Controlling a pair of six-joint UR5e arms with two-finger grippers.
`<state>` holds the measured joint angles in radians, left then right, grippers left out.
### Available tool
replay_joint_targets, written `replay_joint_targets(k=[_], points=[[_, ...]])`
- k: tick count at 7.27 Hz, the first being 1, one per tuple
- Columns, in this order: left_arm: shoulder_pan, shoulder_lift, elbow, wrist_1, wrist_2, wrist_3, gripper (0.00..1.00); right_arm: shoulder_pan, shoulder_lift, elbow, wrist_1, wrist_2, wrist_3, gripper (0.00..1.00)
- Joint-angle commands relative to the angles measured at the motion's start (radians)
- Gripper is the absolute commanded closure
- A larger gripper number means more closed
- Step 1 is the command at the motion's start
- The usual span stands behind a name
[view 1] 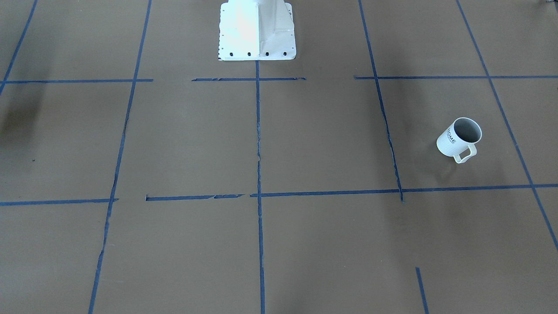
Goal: Left arm hands cup to right arm to dump lemon
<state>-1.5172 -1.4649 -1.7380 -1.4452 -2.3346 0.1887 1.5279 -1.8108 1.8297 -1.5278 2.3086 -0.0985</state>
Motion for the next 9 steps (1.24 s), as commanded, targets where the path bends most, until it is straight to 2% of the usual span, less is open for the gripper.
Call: replay_joint_targets(k=[1, 4, 7, 9], points=[[0.002, 0.000, -0.003, -0.009, 0.000, -0.003, 0.00, 0.000, 0.004, 0.000, 0.000, 0.000, 0.000, 0.00], [0.003, 0.008, -0.014, -0.014, 0.009, -0.005, 0.00, -0.002, 0.007, 0.000, 0.000, 0.002, 0.000, 0.00], [0.006, -0.099, 0.007, -0.023, 0.004, -0.008, 0.00, -0.002, 0.010, 0.000, 0.000, 0.002, 0.002, 0.00], [0.009, -0.083, -0.018, -0.084, -0.003, -0.036, 0.00, -0.003, 0.010, 0.000, -0.002, 0.006, 0.002, 0.00]])
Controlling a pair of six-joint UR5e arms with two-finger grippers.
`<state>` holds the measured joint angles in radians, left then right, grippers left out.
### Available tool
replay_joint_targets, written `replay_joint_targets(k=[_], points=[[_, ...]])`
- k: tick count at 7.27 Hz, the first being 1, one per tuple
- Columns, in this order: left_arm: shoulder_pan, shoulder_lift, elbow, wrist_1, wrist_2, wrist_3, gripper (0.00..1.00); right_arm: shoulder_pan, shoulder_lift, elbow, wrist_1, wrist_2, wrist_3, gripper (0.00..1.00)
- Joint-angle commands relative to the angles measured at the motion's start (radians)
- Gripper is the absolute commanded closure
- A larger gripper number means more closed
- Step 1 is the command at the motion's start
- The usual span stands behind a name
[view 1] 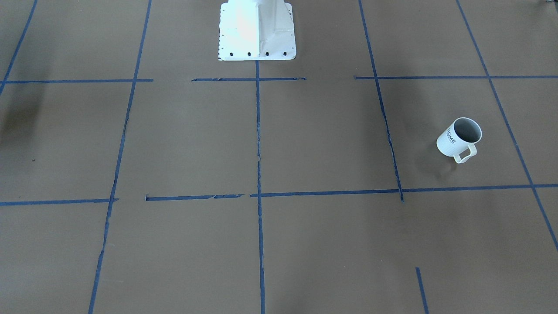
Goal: Left arm hands cup to right arm to dump lemon
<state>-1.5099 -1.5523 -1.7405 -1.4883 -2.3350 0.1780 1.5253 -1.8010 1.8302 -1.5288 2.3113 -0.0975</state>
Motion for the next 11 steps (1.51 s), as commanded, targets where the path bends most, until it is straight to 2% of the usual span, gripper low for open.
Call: replay_joint_targets(k=[1, 4, 5, 10, 11], points=[[0.052, 0.008, -0.016, -0.085, 0.006, -0.178, 0.00, -0.001, 0.000, 0.000, -0.001, 0.014, 0.001, 0.00], [0.265, 0.061, 0.007, -0.494, 0.069, -0.727, 0.00, -0.001, -0.001, 0.000, -0.001, 0.016, 0.001, 0.00], [0.322, 0.072, 0.012, -0.569, 0.072, -0.840, 0.00, -0.001, -0.001, -0.002, -0.001, 0.016, 0.002, 0.00], [0.454, 0.071, 0.024, -0.578, 0.126, -0.904, 0.00, -0.001, -0.001, -0.002, -0.001, 0.016, 0.001, 0.00], [0.455, 0.067, 0.027, -0.578, 0.126, -0.910, 0.08, -0.001, -0.001, -0.002, -0.001, 0.016, 0.001, 0.00]])
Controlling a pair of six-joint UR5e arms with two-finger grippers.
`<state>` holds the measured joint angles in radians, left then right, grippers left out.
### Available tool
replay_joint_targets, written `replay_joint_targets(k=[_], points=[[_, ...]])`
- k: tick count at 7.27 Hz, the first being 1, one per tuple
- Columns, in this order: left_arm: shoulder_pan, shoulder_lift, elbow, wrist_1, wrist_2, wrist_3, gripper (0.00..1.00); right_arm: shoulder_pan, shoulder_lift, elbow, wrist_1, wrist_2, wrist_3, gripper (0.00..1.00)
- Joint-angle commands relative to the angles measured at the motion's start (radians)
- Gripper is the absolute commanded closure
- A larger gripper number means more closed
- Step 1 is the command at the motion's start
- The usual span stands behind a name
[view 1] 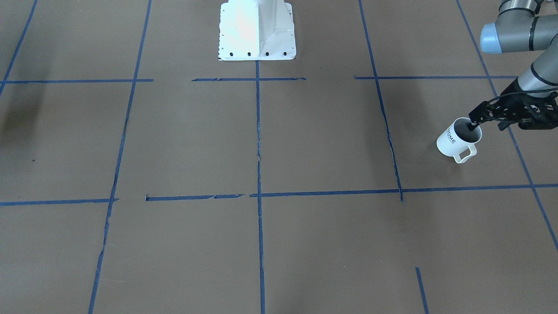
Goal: Left arm hands cup to right arm to dump lemon
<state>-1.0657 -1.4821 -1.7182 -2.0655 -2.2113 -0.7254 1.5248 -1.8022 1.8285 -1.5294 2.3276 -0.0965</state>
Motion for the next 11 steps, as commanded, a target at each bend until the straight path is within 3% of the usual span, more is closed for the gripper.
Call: replay_joint_targets(k=[1, 2, 3, 7, 8, 10, 11], points=[[0.010, -0.009, 0.006, -0.001, -0.002, -0.034, 0.63, 0.000, 0.000, -0.002, 0.000, -0.001, 0.000, 0.00], [0.010, -0.010, 0.006, -0.001, -0.001, -0.035, 0.93, 0.000, 0.000, -0.002, -0.002, -0.001, 0.000, 0.00], [0.009, -0.009, 0.005, -0.001, 0.001, -0.035, 1.00, 0.000, 0.000, -0.003, -0.002, -0.001, 0.000, 0.00], [0.000, -0.012, -0.015, 0.016, -0.008, -0.031, 1.00, -0.003, 0.003, 0.004, 0.006, -0.002, -0.002, 0.00], [-0.003, -0.015, -0.015, 0.018, -0.008, -0.032, 1.00, -0.003, 0.007, 0.002, 0.061, -0.004, 0.000, 0.00], [-0.007, -0.111, -0.043, 0.173, -0.031, -0.038, 1.00, -0.046, 0.021, -0.002, 0.231, 0.025, -0.002, 0.00], [-0.007, -0.183, -0.063, 0.291, -0.033, -0.048, 1.00, -0.090, 0.084, -0.005, 0.291, 0.030, 0.009, 0.00]])
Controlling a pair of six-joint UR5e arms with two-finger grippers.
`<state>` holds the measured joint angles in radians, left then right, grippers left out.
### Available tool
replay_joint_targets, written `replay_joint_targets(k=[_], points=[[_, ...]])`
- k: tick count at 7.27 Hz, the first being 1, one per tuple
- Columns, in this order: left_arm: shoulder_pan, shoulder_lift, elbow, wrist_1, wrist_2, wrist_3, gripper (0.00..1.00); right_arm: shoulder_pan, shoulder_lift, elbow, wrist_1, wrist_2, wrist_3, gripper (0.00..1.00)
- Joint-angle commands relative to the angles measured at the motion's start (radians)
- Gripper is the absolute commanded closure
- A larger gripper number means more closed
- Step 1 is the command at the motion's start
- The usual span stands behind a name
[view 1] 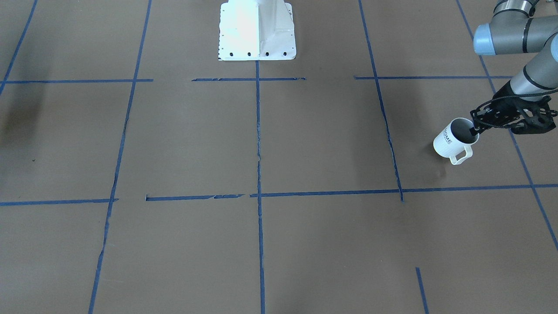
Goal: Left arm hands cup to right arm to dump lemon
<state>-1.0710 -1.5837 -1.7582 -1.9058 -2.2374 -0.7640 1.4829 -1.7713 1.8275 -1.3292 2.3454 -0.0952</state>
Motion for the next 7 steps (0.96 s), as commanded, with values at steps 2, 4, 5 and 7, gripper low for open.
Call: replay_joint_targets(k=[2, 4, 5, 7], points=[[0.009, -0.224, -0.055, 0.275, -0.008, -0.156, 1.00, -0.126, 0.154, 0.003, 0.096, 0.040, 0.008, 0.00], [0.110, -0.353, -0.049, 0.287, -0.018, -0.382, 1.00, -0.214, 0.202, 0.024, 0.145, 0.054, 0.008, 0.00], [0.140, -0.389, -0.052, 0.287, -0.018, -0.478, 1.00, -0.267, 0.217, 0.024, 0.239, 0.054, 0.020, 0.00], [0.184, -0.481, -0.035, 0.307, -0.019, -0.631, 1.00, -0.376, 0.315, 0.021, 0.384, 0.043, 0.279, 0.01]])
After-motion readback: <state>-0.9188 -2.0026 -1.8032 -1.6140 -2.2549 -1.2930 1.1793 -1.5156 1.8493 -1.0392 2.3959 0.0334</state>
